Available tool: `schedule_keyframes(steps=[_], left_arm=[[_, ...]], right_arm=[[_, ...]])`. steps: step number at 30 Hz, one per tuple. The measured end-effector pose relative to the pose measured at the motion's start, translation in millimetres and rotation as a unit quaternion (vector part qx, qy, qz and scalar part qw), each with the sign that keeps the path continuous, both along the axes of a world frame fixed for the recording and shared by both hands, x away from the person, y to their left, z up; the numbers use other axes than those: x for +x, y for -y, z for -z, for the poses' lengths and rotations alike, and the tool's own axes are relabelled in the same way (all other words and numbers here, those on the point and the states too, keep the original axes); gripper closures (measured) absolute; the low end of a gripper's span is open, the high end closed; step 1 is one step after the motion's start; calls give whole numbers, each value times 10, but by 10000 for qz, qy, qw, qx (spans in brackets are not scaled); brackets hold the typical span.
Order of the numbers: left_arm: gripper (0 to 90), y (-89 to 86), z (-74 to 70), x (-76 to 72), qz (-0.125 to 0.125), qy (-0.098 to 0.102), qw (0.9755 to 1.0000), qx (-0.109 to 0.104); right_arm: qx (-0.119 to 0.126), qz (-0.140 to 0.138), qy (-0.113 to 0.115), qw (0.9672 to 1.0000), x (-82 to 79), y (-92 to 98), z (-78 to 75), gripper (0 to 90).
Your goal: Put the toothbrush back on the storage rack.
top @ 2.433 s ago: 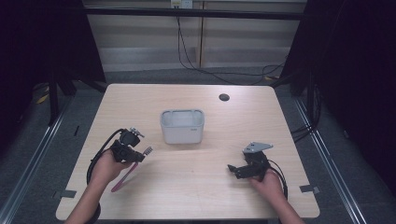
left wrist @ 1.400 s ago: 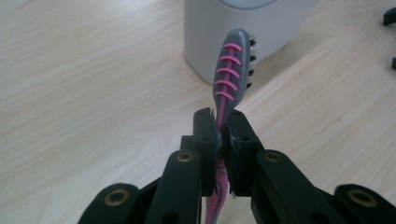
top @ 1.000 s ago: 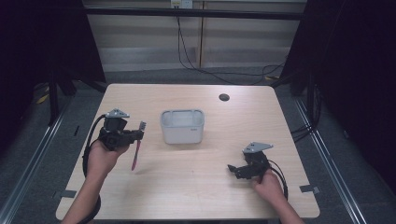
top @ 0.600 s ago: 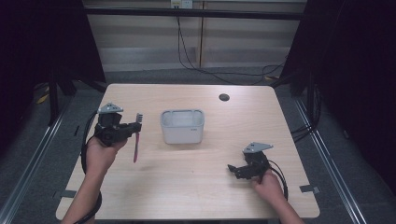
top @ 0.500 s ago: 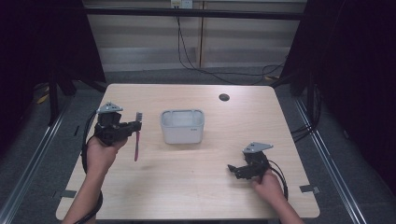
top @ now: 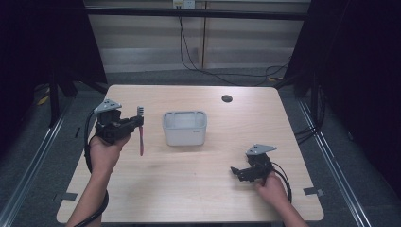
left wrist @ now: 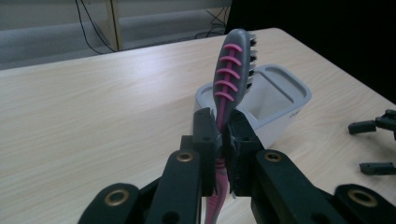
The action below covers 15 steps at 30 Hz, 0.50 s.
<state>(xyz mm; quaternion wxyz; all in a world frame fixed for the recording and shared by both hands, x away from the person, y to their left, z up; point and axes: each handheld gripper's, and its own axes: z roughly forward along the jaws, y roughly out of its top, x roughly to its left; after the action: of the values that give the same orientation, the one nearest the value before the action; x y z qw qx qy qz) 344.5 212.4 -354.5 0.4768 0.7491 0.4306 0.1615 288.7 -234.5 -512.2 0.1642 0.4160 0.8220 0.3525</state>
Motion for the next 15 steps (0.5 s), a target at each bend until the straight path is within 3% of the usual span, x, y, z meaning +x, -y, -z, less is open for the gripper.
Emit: schedule_keyframes(steps=[15], left_arm=[[842,59,-105,43,-23,189,9997,-161]], right_arm=[[-1,7,2,10000,-1,-1,0,104]])
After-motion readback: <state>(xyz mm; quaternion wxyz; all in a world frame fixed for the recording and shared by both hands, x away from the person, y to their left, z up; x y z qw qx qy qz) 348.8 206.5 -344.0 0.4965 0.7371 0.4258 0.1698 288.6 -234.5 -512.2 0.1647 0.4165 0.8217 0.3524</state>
